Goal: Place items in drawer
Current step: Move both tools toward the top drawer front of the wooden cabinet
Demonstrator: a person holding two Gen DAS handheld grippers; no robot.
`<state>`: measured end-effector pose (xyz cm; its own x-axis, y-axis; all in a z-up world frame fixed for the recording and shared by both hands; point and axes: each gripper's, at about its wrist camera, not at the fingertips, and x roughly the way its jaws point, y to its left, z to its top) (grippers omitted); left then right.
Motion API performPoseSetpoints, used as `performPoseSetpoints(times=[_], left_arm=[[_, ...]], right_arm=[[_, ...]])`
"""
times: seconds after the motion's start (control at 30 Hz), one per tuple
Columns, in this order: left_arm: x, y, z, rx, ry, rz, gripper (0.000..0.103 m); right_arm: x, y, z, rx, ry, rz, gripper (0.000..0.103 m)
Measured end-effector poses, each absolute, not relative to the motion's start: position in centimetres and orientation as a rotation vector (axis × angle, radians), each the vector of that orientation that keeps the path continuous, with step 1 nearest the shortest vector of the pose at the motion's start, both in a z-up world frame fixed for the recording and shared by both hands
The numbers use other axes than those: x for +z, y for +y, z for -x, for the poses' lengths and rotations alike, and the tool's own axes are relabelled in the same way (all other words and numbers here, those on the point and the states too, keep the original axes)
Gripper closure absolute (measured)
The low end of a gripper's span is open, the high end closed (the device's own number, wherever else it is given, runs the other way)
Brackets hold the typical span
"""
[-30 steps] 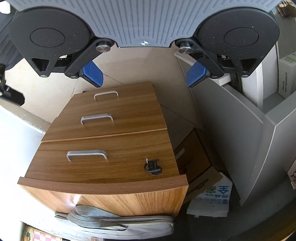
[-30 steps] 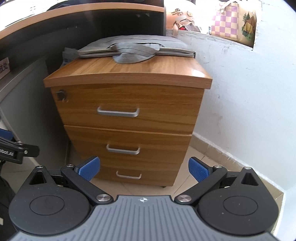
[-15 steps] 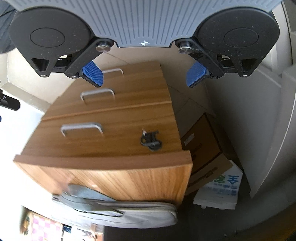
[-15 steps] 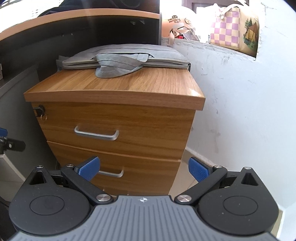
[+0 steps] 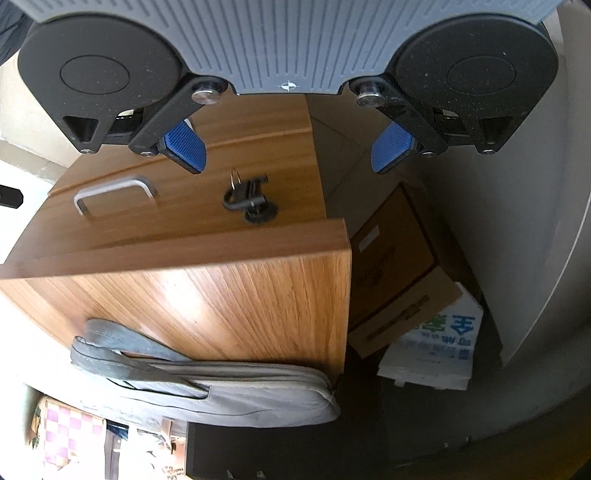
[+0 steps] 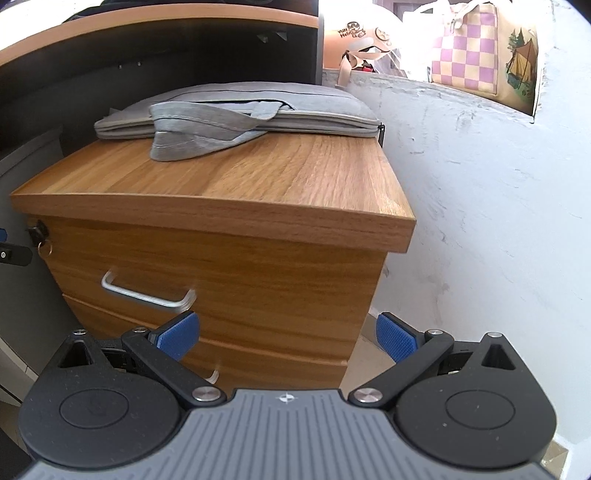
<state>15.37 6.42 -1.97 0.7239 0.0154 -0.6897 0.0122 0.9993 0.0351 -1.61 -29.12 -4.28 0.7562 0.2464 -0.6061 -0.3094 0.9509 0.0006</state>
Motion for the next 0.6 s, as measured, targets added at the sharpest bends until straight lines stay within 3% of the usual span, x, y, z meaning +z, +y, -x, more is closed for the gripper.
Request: performPoseSetpoints(times=[0.6], left_arm=[[-3.4, 6.0, -19.6, -0.128, 0.736, -0.028, 0.006]], right_arm=[[-5.4, -29.3, -2.8, 0.386, 0.604, 0.177, 0.0]])
